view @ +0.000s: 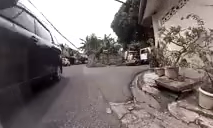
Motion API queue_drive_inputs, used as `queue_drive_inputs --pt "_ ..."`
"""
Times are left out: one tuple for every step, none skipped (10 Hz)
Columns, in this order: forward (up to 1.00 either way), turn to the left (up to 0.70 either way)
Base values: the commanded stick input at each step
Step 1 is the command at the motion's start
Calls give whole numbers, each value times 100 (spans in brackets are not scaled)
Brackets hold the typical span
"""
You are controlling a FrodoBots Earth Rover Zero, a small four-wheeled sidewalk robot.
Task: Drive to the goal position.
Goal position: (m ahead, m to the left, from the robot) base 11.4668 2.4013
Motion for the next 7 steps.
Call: queue_drive_inputs --pt "70 0" --pt "70 0" --pt "70 0" --pt "70 6" --pt "70 28" --pt "70 35" --pt "70 35"
